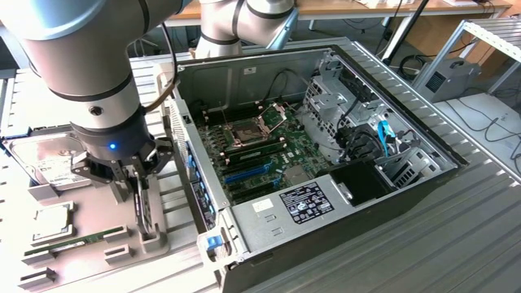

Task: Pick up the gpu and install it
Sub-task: 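Pick up the gpu and move the gpu toward the slot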

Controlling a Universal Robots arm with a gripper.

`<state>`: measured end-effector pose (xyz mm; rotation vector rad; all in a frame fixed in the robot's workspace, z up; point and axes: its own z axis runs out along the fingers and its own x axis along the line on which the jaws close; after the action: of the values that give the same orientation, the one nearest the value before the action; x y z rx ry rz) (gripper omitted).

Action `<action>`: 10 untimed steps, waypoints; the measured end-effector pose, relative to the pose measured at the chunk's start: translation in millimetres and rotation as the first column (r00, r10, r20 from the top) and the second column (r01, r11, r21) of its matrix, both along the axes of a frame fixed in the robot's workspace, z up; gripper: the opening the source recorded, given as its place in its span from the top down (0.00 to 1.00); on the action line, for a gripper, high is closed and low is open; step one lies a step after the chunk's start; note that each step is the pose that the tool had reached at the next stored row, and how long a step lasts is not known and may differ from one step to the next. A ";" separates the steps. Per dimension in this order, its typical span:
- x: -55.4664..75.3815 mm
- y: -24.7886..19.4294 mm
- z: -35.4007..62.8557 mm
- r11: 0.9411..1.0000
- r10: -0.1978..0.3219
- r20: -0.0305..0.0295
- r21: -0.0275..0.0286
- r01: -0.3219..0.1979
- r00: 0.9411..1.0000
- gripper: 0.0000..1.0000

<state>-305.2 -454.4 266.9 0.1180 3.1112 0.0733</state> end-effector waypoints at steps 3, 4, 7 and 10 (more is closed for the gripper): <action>0.0 0.0 2.0 1.000 0.000 0.000 0.000 0.000 1.000 0.74; 0.0 0.0 2.7 1.000 0.000 0.000 0.000 0.000 1.000 0.74; 0.0 0.0 4.3 1.000 0.000 0.000 0.000 0.000 1.000 0.74; 0.0 0.0 5.9 1.000 0.000 0.000 0.000 0.000 1.000 0.74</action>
<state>-305.2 -454.4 272.9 0.1180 3.1113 0.0732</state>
